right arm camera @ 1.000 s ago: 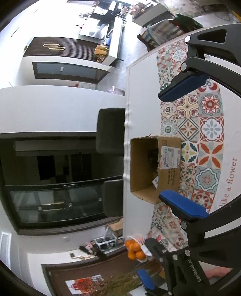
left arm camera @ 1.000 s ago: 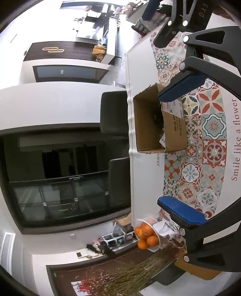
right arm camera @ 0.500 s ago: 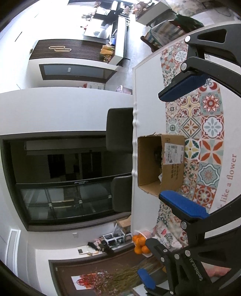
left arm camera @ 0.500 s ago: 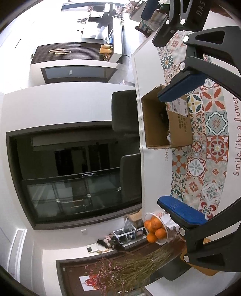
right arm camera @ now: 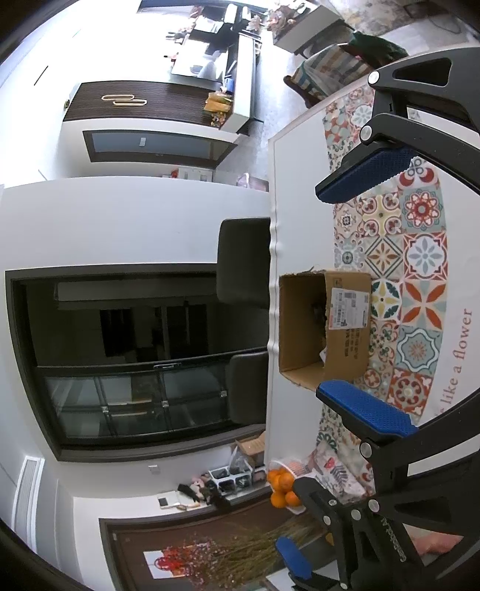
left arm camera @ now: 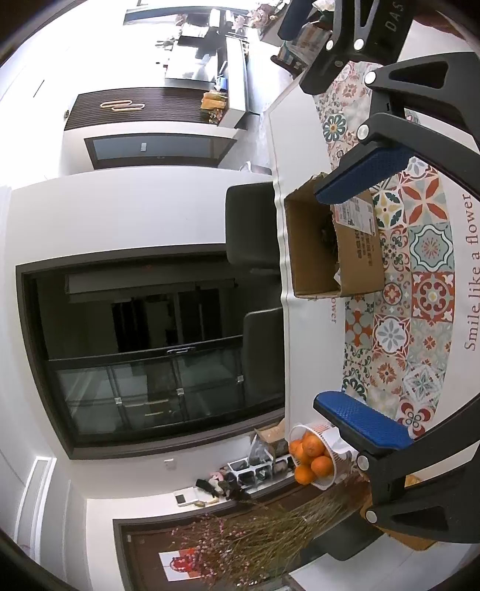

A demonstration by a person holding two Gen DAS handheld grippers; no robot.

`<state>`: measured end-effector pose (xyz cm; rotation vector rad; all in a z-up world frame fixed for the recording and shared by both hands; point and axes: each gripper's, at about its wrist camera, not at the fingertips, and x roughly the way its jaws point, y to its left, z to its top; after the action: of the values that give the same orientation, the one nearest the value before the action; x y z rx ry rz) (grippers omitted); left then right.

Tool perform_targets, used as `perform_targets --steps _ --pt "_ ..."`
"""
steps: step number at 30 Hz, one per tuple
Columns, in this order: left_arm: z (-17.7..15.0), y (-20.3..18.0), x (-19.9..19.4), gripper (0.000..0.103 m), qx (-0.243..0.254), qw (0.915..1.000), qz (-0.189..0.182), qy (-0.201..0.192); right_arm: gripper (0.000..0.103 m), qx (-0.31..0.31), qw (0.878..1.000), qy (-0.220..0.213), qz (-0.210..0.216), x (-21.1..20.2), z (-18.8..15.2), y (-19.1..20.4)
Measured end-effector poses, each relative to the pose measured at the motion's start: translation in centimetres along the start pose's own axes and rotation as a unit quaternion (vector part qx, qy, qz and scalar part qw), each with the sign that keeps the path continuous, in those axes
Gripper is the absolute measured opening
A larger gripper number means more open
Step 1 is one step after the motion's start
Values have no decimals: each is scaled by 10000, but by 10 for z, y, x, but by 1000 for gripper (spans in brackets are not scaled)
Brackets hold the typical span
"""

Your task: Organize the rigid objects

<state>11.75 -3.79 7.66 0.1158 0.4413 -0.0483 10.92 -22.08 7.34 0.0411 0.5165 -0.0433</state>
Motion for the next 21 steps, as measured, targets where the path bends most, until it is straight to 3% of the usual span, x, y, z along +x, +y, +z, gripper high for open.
perform_targets --steps 21 --pt "3 5 -5 103 -85 10000 -22 -38 97 -40 9999 -83 -107 -2 4 3"
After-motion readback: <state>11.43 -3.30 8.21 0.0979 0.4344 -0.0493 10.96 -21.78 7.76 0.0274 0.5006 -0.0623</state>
